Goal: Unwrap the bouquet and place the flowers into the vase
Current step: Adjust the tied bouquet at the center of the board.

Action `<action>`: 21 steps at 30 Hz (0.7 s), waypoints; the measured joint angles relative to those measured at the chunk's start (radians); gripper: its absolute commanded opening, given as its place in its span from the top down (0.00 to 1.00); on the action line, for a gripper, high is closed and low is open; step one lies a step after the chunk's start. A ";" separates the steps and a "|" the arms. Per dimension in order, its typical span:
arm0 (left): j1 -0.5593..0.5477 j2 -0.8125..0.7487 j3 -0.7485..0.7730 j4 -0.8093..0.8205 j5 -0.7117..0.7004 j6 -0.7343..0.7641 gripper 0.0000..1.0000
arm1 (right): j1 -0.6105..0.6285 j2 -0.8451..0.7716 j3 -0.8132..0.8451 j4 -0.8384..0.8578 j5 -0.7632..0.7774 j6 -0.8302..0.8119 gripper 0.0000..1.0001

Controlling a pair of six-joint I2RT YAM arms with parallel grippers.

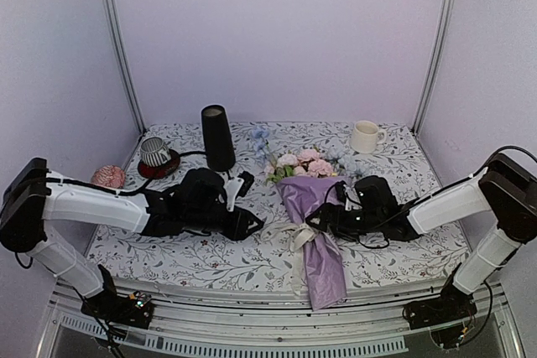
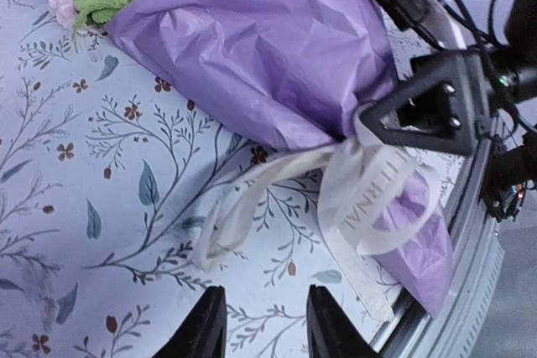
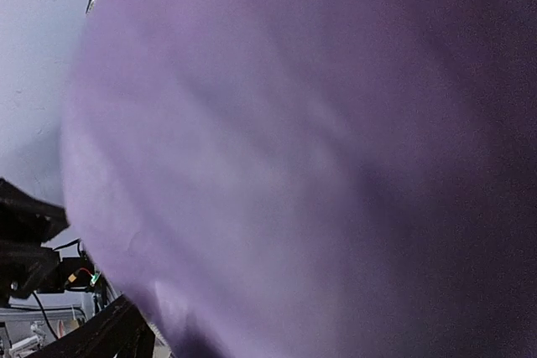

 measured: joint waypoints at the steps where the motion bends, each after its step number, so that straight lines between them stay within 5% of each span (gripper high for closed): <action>1: -0.014 -0.023 -0.027 0.007 -0.003 -0.008 0.63 | 0.000 0.023 0.015 0.003 0.001 0.008 0.02; 11: -0.044 -0.199 -0.191 0.068 -0.053 -0.053 0.62 | -0.011 0.272 0.264 0.069 0.003 0.062 0.01; 21: -0.119 -0.156 -0.230 0.143 -0.071 -0.084 0.62 | -0.043 0.151 0.184 0.069 0.048 -0.001 0.01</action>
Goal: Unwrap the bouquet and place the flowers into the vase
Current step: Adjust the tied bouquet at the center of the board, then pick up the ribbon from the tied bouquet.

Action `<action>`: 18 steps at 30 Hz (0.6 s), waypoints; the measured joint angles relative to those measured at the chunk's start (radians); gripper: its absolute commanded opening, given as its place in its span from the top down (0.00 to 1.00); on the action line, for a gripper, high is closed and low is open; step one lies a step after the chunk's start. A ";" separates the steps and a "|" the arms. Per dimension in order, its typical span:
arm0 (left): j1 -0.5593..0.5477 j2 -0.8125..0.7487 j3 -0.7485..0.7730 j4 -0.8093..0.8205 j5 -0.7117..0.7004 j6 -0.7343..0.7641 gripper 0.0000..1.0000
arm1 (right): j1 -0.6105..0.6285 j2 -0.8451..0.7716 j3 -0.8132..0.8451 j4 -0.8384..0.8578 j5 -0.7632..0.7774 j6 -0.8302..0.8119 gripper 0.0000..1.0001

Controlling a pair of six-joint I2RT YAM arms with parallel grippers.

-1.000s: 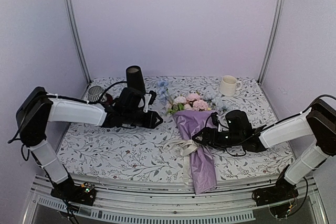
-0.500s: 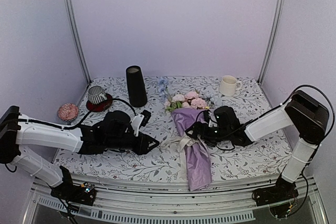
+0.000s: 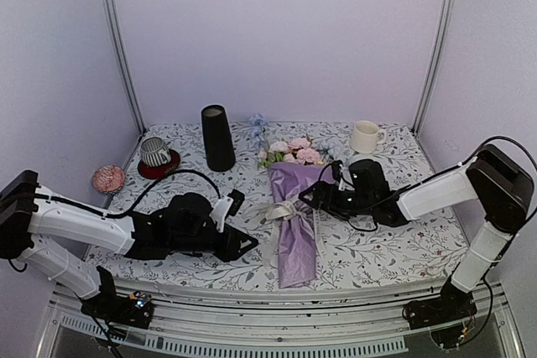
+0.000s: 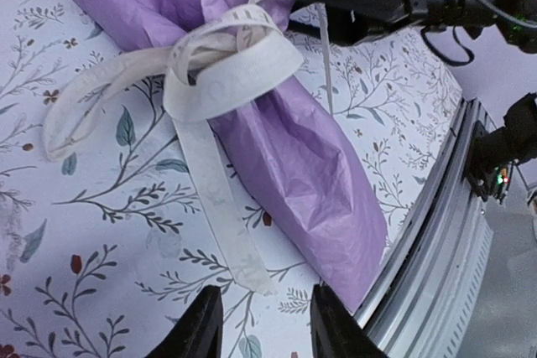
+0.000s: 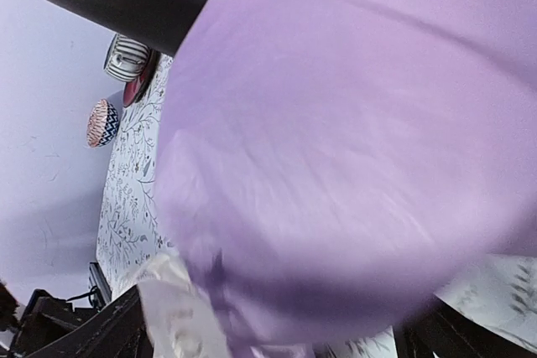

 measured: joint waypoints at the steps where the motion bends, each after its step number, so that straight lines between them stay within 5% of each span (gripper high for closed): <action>1: -0.011 0.018 0.001 0.009 -0.003 -0.003 0.62 | -0.006 -0.037 -0.027 -0.005 0.007 -0.014 0.01; 5: -0.047 0.121 0.030 0.012 -0.025 -0.017 0.63 | -0.019 -0.163 -0.102 -0.053 0.045 -0.078 0.02; 13: -0.059 0.288 0.148 -0.039 -0.076 -0.038 0.61 | -0.023 -0.306 -0.111 -0.182 0.076 -0.229 0.23; 18: -0.061 0.321 0.177 -0.074 -0.089 -0.039 0.60 | -0.022 -0.380 -0.156 -0.202 0.027 -0.301 0.23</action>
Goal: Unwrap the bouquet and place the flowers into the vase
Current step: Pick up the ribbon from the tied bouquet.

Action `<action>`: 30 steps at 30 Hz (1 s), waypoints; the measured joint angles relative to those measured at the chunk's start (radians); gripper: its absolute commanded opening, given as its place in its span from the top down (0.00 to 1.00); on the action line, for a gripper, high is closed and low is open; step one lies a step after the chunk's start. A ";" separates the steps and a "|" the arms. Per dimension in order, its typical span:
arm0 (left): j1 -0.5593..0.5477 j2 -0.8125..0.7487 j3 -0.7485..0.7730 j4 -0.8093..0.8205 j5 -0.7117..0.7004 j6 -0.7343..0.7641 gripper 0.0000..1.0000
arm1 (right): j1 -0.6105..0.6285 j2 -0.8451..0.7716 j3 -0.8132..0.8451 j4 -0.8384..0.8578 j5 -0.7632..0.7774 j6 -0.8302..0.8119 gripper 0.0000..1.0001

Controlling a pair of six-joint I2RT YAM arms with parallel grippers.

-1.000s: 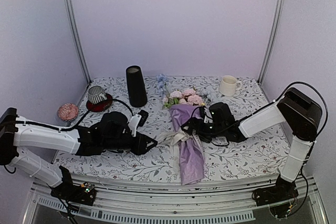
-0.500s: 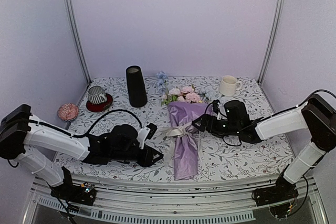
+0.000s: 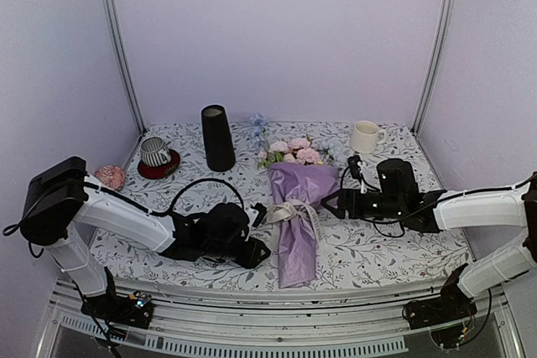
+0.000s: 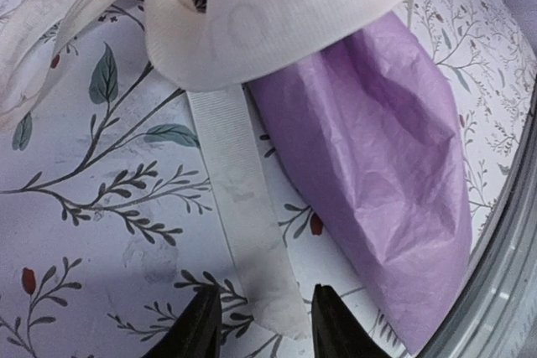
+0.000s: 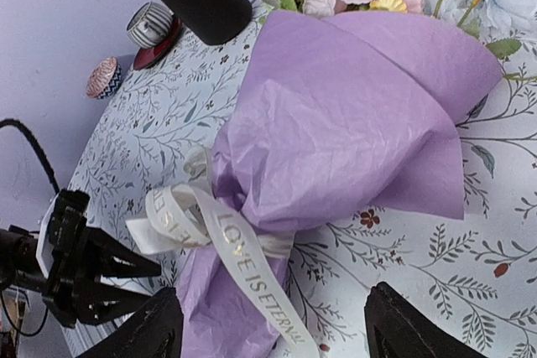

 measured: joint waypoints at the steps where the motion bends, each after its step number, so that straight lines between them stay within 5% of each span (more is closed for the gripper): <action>1: -0.001 0.003 0.004 -0.010 -0.005 0.000 0.60 | 0.000 -0.015 -0.016 -0.002 -0.008 -0.012 0.22; 12: -0.054 0.087 0.144 -0.205 -0.097 0.021 0.51 | 0.000 -0.138 -0.128 -0.032 -0.023 -0.095 0.16; 30: -0.067 0.256 0.481 -0.648 -0.151 0.041 0.52 | 0.000 -0.141 -0.095 -0.185 -0.028 -0.164 0.16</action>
